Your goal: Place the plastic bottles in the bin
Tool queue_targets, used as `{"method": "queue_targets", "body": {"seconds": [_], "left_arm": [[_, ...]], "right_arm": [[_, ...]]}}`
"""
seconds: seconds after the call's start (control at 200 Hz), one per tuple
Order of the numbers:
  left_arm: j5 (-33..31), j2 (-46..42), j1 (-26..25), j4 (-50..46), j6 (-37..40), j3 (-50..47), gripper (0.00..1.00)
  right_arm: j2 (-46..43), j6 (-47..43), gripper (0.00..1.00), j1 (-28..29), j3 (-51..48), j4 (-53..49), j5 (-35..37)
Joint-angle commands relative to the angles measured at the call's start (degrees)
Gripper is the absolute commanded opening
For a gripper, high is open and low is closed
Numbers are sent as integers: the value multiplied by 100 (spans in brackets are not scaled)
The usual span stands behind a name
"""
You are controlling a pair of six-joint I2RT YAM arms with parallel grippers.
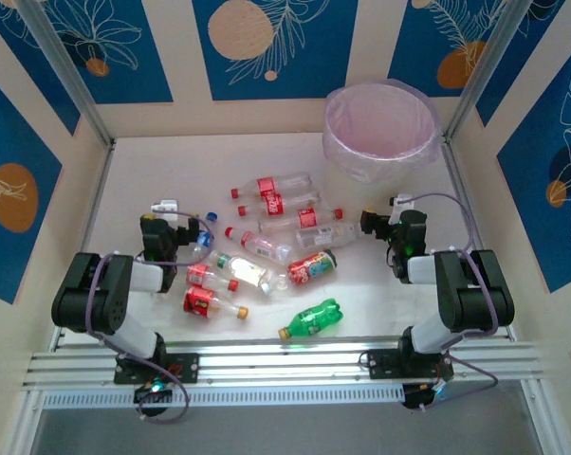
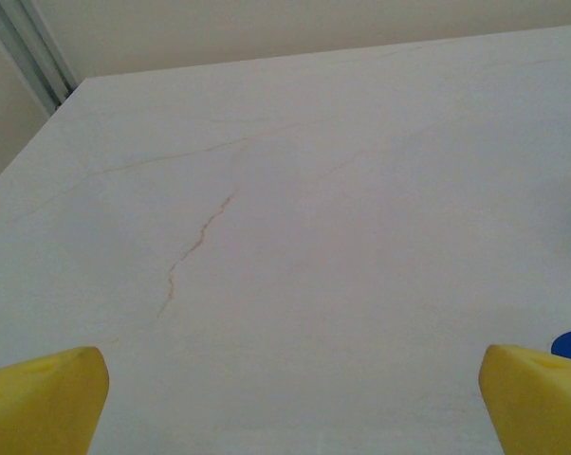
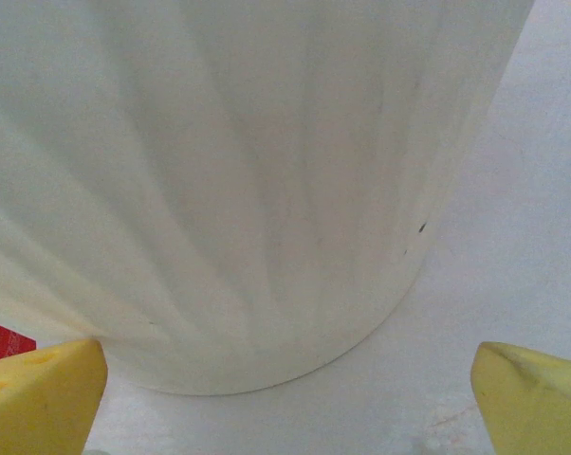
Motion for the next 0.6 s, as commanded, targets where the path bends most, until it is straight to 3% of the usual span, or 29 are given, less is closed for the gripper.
{"method": "queue_targets", "body": {"seconds": [0.0, 0.14, 0.255, 0.325, 0.485, 0.595], "left_arm": [[147, 24, 36, -15, -31, 47, 100], [43, -98, 34, -52, -58, 39, 100], [92, -1028, 36, -1240, -31, 254, 100], [-192, -1619, 37, -1728, -38, 330, 100], [-831, -3090, 5, -4139, -433, 1068, 100], [-552, -3677, -83, -5966, -871, 1849, 100]], "right_arm": [[-32, -19, 99, -29, 86, 114, -82], [-126, -16, 99, -33, 88, 93, -86], [-776, -22, 99, -66, 781, -1662, -245], [-1072, -18, 99, -71, 918, -2025, -359], [-1826, 280, 99, 191, 1189, -3538, 26], [-2588, 475, 99, 674, 1371, -4867, 570]]}}
